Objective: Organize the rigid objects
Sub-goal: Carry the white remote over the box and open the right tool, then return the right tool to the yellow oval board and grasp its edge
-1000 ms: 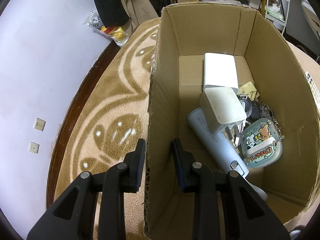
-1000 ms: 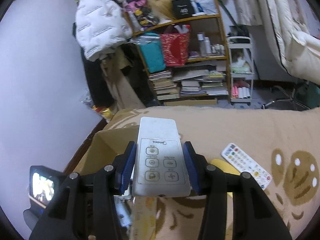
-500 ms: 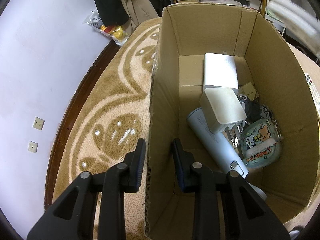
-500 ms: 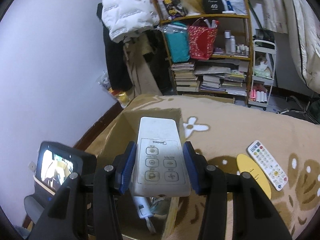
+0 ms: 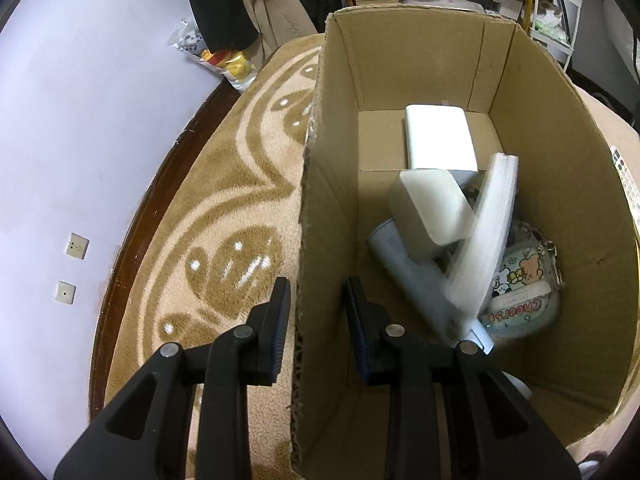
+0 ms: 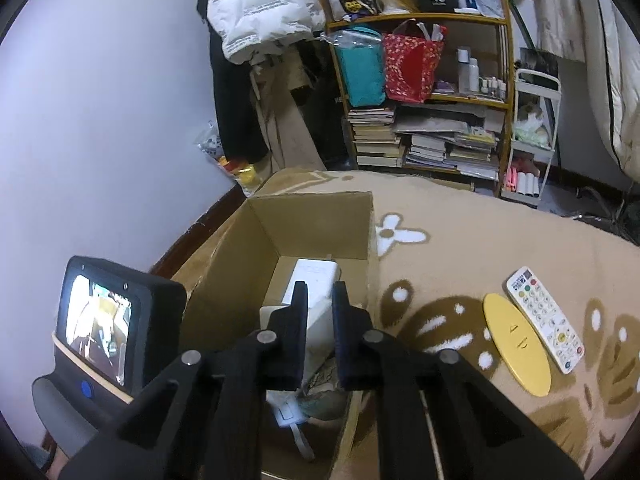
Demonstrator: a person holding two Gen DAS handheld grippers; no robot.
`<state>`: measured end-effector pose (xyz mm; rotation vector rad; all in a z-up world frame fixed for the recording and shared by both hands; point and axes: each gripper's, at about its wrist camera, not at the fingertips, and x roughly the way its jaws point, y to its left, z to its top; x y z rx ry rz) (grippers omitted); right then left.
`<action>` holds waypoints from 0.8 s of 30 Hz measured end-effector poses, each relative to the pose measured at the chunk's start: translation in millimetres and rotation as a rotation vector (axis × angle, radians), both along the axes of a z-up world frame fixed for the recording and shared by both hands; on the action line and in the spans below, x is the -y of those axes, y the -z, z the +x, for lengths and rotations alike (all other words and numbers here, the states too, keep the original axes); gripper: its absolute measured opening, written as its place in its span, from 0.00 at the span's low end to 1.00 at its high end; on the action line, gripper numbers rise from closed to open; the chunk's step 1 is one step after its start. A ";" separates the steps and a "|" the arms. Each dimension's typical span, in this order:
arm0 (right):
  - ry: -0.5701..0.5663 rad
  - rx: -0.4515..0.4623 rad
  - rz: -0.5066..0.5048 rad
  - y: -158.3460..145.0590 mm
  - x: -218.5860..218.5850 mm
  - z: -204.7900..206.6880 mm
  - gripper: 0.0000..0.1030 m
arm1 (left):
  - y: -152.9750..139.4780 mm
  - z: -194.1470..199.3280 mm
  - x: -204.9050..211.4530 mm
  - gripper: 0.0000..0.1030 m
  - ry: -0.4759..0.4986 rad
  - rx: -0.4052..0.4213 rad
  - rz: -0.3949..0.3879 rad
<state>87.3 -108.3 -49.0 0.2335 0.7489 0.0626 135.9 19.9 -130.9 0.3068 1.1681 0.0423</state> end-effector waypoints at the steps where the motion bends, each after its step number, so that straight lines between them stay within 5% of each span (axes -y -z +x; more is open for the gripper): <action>1: 0.006 0.003 -0.002 -0.8 1.7 -0.9 0.12 | 0.2 0.2 -0.2 0.27 -0.001 0.000 0.000; 10: 0.112 -0.006 -0.025 2.2 32.1 -1.0 0.19 | 0.0 -0.4 -0.3 0.27 -0.001 0.000 -0.001; 15: 0.199 -0.011 -0.028 6.0 59.0 -1.1 0.52 | -0.4 -0.2 -0.6 0.27 -0.001 0.000 -0.001; 24: 0.313 -0.082 -0.006 31.2 109.0 -0.7 0.79 | -0.4 -0.2 -0.2 0.27 0.001 0.000 0.003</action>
